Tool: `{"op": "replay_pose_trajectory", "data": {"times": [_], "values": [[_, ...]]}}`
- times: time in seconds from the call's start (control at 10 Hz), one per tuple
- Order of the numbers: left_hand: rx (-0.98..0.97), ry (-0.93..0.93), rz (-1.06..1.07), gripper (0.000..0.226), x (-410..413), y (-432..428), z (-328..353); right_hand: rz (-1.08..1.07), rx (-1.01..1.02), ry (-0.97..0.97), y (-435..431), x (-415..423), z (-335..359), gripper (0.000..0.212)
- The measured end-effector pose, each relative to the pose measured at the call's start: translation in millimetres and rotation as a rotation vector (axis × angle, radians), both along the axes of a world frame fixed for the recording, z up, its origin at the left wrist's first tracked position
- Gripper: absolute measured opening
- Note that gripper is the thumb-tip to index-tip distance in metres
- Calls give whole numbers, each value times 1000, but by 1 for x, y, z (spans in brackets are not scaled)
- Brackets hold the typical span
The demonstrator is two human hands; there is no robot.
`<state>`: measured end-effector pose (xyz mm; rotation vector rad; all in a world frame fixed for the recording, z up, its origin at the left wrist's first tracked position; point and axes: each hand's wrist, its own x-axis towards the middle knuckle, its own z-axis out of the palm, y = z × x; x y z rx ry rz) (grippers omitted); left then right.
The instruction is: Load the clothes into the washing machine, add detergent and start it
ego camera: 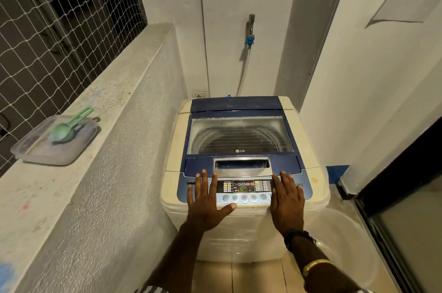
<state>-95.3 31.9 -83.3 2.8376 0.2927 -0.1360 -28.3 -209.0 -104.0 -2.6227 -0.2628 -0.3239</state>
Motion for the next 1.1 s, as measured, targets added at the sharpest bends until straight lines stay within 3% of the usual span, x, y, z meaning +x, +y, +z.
{"op": "replay_pose_trajectory", "data": {"times": [0.5, 0.7, 1.0, 1.1], "values": [[13, -22, 21, 116, -2, -3, 1, -9, -51, 30, 3, 0, 4, 58], [26, -29, 31, 122, -2, -8, 2, -30, -127, 35, 4, 3, 3, 48], [69, -81, 21, 115, -7, -12, 4, 23, -185, 46, 0, -1, 6, 51], [93, -171, -3, 104, 1, -14, 7, 71, -152, -9, 5, 2, 17, 63]]}}
